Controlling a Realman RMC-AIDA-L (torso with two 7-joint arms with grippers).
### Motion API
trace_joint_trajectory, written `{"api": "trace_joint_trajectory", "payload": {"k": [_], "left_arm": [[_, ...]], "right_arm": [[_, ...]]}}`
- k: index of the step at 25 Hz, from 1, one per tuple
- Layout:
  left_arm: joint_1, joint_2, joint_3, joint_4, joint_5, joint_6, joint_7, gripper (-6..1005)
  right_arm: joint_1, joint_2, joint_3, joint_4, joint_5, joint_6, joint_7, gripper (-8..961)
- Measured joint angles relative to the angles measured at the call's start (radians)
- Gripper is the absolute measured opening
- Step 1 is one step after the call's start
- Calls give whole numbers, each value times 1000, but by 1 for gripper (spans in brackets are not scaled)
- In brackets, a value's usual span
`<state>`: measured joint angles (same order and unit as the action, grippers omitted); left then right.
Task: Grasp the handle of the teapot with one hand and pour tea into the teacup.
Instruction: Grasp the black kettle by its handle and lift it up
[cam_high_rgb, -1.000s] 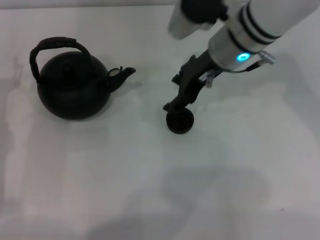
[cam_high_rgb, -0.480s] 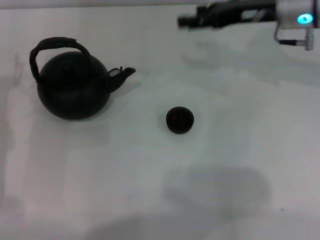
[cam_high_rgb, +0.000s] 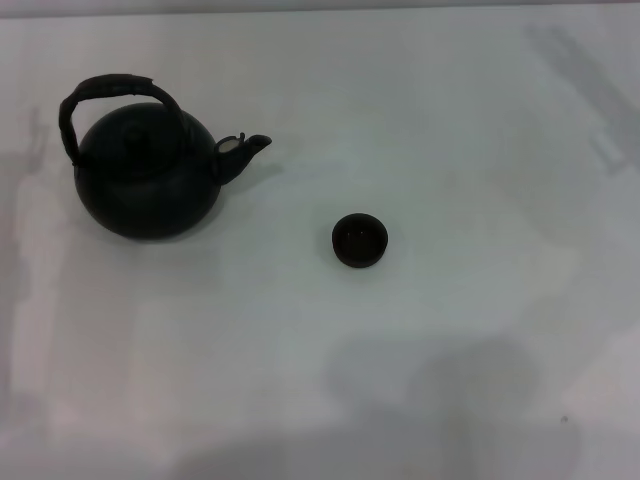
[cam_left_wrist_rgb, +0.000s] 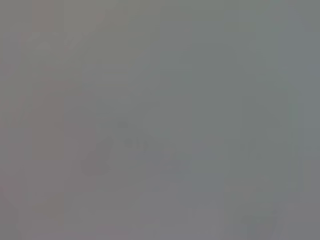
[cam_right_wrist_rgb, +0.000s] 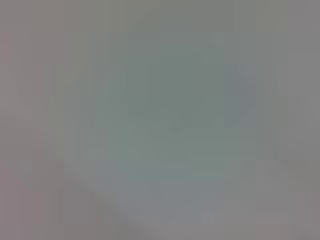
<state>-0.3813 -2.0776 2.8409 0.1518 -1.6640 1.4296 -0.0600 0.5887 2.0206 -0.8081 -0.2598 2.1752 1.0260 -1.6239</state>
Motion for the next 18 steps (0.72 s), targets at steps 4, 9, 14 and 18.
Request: {"api": "trace_joint_trajectory", "payload": {"k": [4,9,14,18], "left_arm": [[1,-1,1,0,5,-3,-2,829],[6,-1,2,2,6,-8,-1,829],[32,-2,2,9,25,-7,-3,829],[75,-3,1,13,80,7,2,829]], "right_arm": [[12,6,0,15,59,-63,-288,852],[117,8,14,192,148,-51,-1049,851],[149,7,135,263,198,-50,-1398,850],[130,7,199,242,199,-38,-1379,850]]}}
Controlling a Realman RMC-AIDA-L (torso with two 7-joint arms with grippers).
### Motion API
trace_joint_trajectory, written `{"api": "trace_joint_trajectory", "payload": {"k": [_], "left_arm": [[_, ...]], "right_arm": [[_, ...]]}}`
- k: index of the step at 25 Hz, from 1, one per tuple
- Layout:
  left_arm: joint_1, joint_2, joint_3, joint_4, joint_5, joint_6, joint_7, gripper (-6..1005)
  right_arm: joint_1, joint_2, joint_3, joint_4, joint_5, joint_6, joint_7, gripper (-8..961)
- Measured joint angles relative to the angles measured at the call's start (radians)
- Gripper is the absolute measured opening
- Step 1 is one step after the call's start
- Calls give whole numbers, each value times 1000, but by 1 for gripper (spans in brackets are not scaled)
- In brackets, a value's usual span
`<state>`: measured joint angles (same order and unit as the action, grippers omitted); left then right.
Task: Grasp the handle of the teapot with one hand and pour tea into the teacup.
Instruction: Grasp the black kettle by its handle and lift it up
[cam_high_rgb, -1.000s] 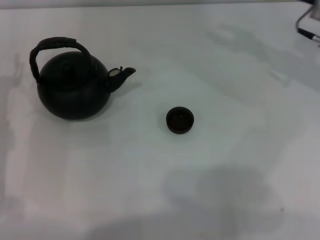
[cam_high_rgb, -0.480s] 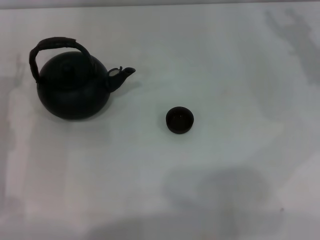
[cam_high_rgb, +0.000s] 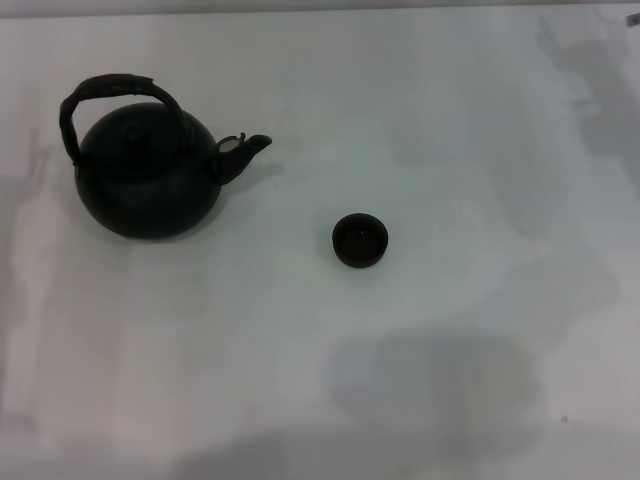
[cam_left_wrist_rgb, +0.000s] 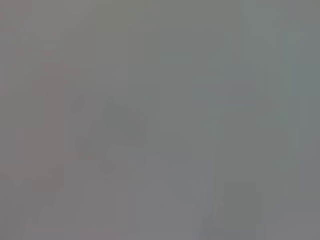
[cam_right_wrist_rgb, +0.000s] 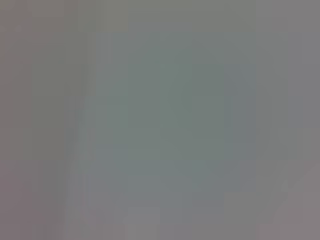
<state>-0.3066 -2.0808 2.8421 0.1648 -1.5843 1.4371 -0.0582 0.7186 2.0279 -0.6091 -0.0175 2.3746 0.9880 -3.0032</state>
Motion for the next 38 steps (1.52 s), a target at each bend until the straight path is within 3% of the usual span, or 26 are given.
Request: {"api": "trace_joint_trajectory", "payload": {"k": [8,12,17,22,38], "left_arm": [[125,-2,0,75,103,87,-6,829],[195,0,0,89,217,152,-47,830],[233,3,1,79,310,154,-121,830],[211,0,2,57,376,133,-142,830],[72,-2,0,51,378,-53,-117,830]], "right_arm": [[-28,-7,47,-29,8,-5,74,850],[-43,-7,53,-57,15,-9,109,850],[-53,-10,95,-62,27,-35,124,850],[-53,-14,97,-66,27,-60,132,850],[-68,-14,95,-75,22,-72,142,849]]}}
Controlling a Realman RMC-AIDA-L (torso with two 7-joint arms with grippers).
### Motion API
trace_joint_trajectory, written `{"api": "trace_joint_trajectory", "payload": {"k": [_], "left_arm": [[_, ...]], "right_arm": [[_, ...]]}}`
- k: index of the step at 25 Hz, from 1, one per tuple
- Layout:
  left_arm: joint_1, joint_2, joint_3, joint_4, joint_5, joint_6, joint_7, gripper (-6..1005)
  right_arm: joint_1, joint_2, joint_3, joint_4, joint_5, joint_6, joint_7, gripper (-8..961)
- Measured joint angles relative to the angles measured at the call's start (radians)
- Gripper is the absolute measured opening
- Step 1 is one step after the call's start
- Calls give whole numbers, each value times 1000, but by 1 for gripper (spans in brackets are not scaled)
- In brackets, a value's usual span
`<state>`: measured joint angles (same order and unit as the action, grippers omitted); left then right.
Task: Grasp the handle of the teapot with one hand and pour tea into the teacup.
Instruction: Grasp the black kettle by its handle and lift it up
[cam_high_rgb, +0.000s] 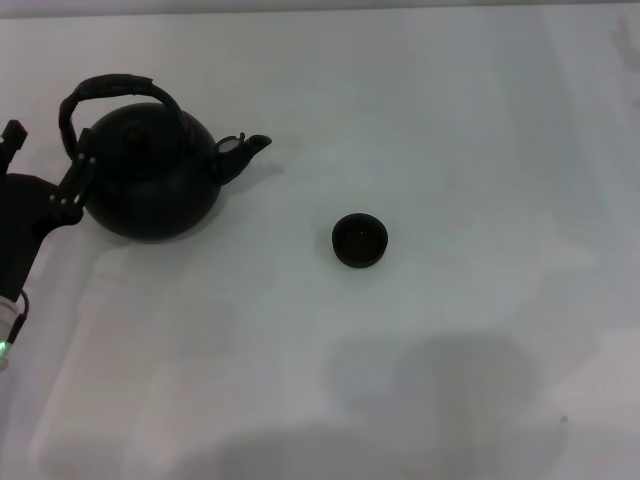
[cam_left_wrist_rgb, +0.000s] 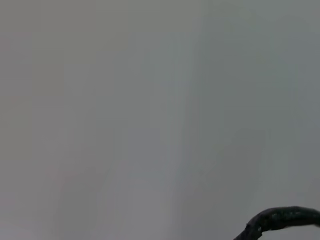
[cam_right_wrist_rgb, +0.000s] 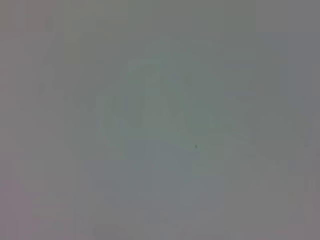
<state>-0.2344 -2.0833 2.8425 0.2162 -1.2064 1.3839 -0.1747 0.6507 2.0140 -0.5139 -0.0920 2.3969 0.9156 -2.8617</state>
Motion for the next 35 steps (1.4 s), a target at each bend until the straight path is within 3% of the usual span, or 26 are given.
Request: {"api": "trace_joint_trajectory", "payload": {"k": [20,25,28,35], "left_arm": [[-55,2,-2,-1,-30,-115,2,790],[-64,1,-1,-2,-28,-129,2,589],[-67,1,0,-2,-23,-130,2,334],[-74,2,0,-1,-10,-132,4,209]], "right_arm": [[0,-2,-9,-15,-3,0,2,849],[0,-1,-9,-17,-4,-2,2,849],[0,-1,-10,-25,-4,-16,2,849],[3,-1,-15,-28,-4,-27,2,849]]}}
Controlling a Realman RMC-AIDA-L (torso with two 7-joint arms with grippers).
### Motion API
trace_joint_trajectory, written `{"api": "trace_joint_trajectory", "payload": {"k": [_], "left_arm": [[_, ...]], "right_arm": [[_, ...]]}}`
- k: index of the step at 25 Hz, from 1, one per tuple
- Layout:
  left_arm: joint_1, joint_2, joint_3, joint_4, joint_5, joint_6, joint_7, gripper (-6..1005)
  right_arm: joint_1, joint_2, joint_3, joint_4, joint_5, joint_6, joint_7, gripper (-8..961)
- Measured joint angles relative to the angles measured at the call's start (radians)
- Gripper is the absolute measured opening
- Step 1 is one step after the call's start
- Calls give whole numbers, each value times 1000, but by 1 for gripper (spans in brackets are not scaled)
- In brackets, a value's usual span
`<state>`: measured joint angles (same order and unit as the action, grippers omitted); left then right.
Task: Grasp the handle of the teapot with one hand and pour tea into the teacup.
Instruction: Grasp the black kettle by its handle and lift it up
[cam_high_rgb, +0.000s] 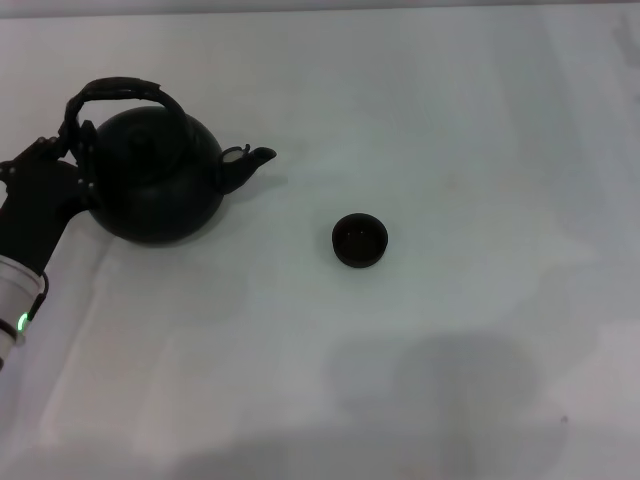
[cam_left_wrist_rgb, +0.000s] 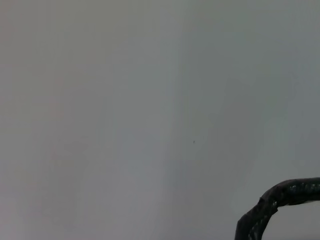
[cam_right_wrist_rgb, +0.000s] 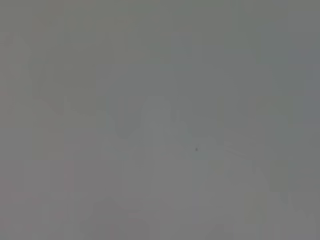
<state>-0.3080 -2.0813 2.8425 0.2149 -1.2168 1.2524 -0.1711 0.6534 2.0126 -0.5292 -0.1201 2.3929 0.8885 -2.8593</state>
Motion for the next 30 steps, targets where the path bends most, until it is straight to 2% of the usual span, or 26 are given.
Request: {"api": "trace_joint_trajectory", "payload": {"k": [4,19,26,30], "left_arm": [[-5,2,0,0,1,1,-1,138],[-73,11,0,-45,7,77,-25,130],[-148,11,0,-170,119,136,-122,130],[-193,13,1,-241,138,174,-159,129]], "right_arm": [[0,0,0,0,0,0,0,849],[-4,-3,0,-10,0,-17,0,849],[-5,-5,2,-10,0,-14,0,849],[-9,-5,1,-10,2,-10,0,849]]}}
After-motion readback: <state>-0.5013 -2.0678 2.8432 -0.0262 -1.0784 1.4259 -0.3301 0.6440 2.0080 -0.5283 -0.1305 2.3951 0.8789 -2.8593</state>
